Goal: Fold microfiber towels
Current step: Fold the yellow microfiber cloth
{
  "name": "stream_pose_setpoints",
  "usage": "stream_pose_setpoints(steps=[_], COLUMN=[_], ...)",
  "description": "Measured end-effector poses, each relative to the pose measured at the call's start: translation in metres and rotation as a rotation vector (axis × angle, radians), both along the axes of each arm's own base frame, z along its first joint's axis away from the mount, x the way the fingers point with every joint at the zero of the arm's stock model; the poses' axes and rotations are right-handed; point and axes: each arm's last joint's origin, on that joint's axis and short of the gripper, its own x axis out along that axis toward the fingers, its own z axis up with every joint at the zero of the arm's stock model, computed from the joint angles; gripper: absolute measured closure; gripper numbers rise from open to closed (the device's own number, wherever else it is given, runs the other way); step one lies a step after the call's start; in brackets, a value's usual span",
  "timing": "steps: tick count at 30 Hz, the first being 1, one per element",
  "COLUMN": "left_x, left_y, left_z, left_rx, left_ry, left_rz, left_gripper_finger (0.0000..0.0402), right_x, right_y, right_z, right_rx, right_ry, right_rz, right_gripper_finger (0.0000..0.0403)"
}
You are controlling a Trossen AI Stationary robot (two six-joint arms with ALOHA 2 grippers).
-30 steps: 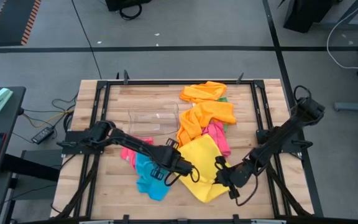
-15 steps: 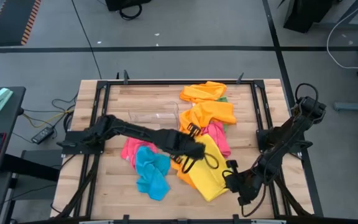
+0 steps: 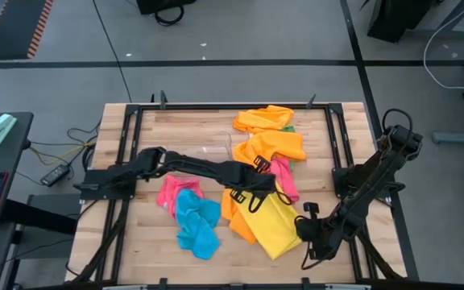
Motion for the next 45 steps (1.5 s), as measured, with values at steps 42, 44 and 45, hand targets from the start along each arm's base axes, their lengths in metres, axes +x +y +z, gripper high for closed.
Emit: stream_pose_setpoints(steps=[42,44,45], left_x=[0.003,0.0,-0.002], left_y=[-0.045,-0.052,-0.054], left_z=[0.005,0.002,0.0], left_rx=[-0.166,-0.171,-0.173], left_ry=[-0.155,-0.129,-0.11], left_rz=[-0.014,-0.015,-0.013], left_gripper_finger=[0.0215,0.0222,0.0225], right_x=[-0.015,-0.019,-0.022], right_y=[0.001,0.003,0.004], right_z=[-0.015,-0.02,-0.023], right_rx=[-0.102,-0.102,-0.103], right_ry=[-0.047,-0.065,-0.068], right_rz=[0.103,0.168,0.192], right_gripper_finger=[0.0254,0.0253,0.0251])
